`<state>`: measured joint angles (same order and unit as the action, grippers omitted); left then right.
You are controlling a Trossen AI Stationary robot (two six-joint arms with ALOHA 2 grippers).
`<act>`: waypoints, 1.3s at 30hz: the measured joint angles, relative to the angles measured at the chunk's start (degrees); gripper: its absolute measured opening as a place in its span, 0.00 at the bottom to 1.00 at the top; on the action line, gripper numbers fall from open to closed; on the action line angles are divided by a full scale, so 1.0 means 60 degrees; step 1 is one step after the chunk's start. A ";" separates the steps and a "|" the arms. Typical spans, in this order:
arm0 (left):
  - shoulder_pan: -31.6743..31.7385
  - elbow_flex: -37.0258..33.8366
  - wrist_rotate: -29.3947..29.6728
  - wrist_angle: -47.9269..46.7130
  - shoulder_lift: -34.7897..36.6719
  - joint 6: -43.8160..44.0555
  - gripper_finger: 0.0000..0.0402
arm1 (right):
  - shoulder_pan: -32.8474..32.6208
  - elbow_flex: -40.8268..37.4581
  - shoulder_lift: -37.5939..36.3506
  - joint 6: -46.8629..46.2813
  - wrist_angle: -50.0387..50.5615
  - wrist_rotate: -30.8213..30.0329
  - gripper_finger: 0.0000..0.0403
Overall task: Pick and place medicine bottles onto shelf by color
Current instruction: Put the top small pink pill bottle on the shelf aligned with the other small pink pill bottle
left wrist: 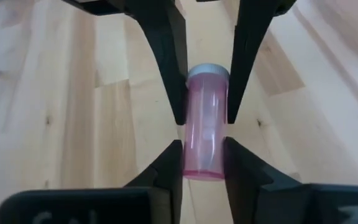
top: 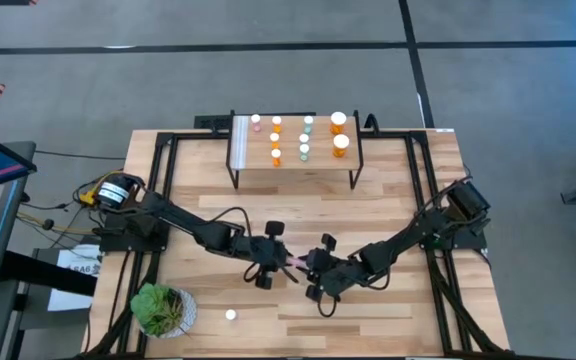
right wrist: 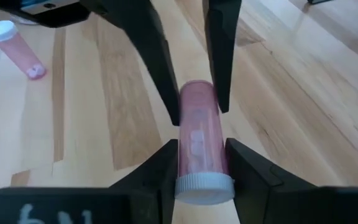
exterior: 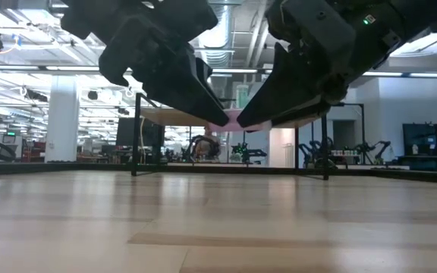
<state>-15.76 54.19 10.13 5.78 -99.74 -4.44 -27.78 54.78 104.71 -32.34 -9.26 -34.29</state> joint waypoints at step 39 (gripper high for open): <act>0.0912 -0.3275 -0.2914 0.9616 0.1498 0.0801 0.19 | -0.1730 0.0010 -0.2477 0.2288 0.0453 -0.3961 0.64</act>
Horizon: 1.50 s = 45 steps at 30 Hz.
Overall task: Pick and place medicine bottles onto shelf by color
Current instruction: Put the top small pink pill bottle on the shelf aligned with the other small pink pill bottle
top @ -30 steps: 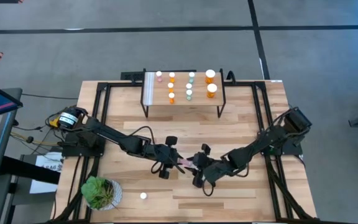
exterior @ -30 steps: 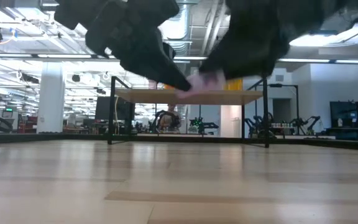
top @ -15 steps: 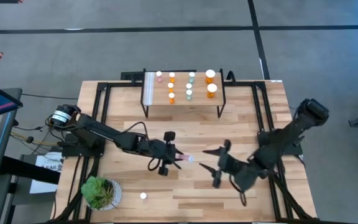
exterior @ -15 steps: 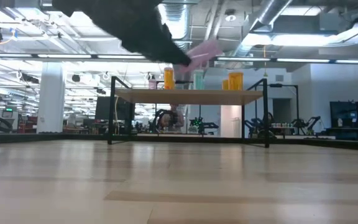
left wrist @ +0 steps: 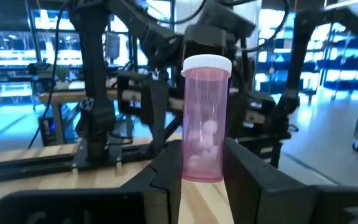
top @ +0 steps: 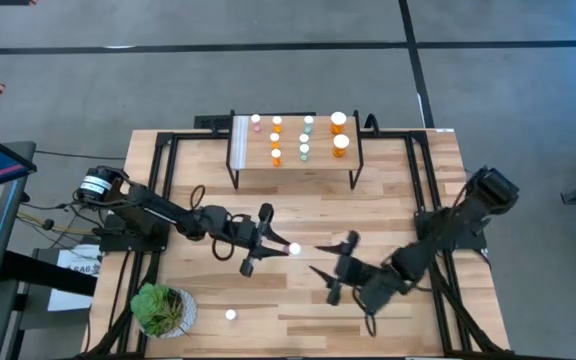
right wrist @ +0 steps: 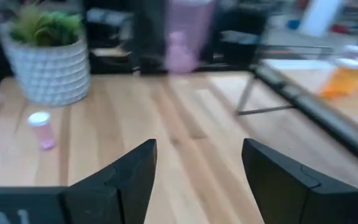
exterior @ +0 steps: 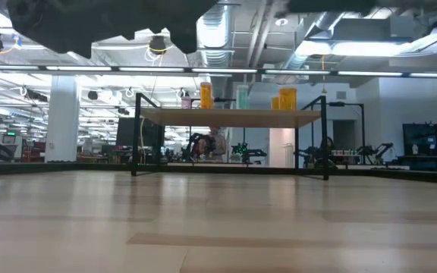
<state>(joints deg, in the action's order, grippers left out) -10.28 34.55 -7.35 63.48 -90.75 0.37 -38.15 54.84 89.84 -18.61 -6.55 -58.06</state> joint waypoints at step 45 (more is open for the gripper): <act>-0.0492 -0.0008 0.1767 0.1266 -0.0184 0.0453 0.19 | 0.2504 -0.1988 0.0237 0.3539 -0.8699 0.4953 0.64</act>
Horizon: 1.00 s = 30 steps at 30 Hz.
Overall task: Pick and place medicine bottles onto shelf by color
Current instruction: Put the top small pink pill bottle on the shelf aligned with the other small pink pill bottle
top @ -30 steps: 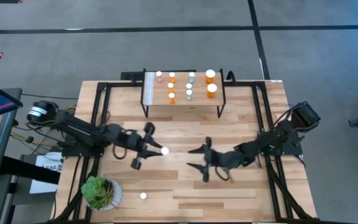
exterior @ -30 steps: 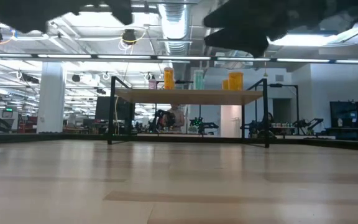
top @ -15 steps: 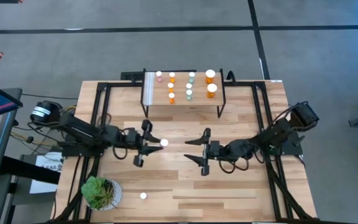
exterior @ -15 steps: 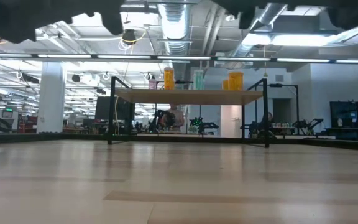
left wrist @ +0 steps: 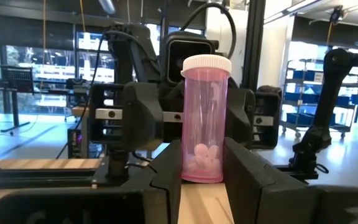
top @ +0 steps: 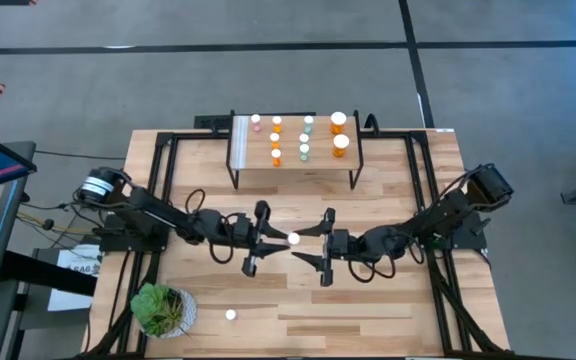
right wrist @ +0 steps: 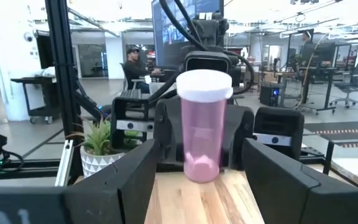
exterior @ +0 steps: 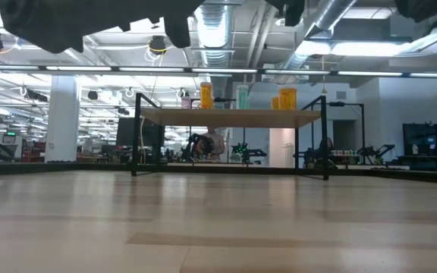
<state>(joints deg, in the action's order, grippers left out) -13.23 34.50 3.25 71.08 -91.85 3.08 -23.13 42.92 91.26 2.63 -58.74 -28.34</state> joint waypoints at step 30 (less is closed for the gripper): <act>0.0002 0.0153 -0.0149 -0.0527 -0.0022 0.0123 0.23 | 0.0127 0.0000 0.0000 -0.0364 0.0040 0.0076 0.24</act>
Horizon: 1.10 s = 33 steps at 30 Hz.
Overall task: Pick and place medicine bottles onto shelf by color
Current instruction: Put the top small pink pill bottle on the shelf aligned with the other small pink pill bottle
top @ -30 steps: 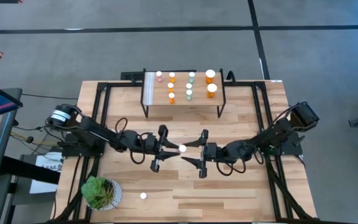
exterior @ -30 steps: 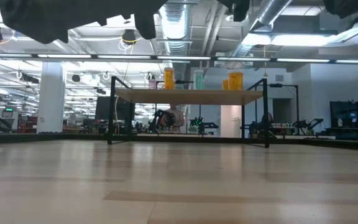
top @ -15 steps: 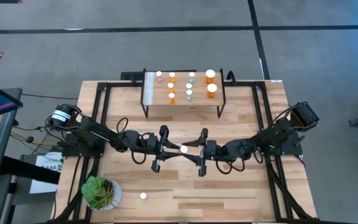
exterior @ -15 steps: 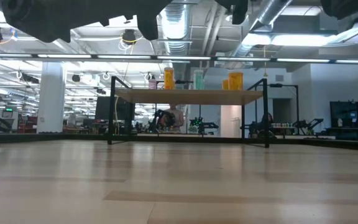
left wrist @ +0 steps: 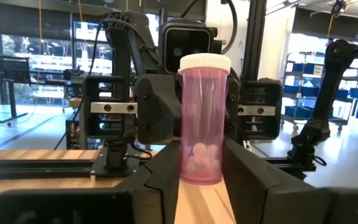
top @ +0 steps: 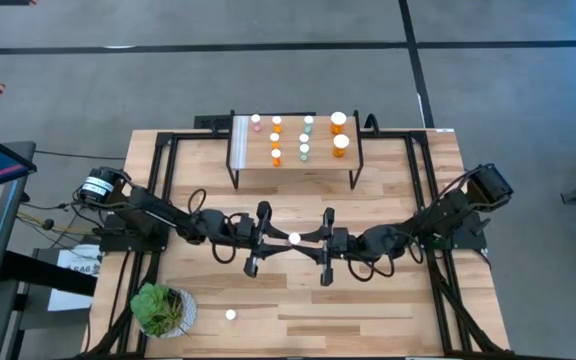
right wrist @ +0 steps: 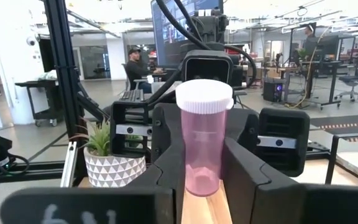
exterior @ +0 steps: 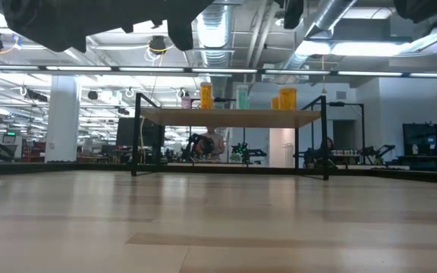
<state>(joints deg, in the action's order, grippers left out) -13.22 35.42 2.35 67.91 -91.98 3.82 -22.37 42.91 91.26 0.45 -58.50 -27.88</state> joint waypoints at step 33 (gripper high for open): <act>-0.0483 -0.0007 0.2305 -0.4035 0.2200 -0.0353 0.51 | 0.0007 0.0000 -0.0022 -0.0072 0.1777 -0.1600 0.25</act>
<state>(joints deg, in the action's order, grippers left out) -16.12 35.38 16.18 43.70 -78.78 1.70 -22.33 42.92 91.13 0.01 -47.83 -37.48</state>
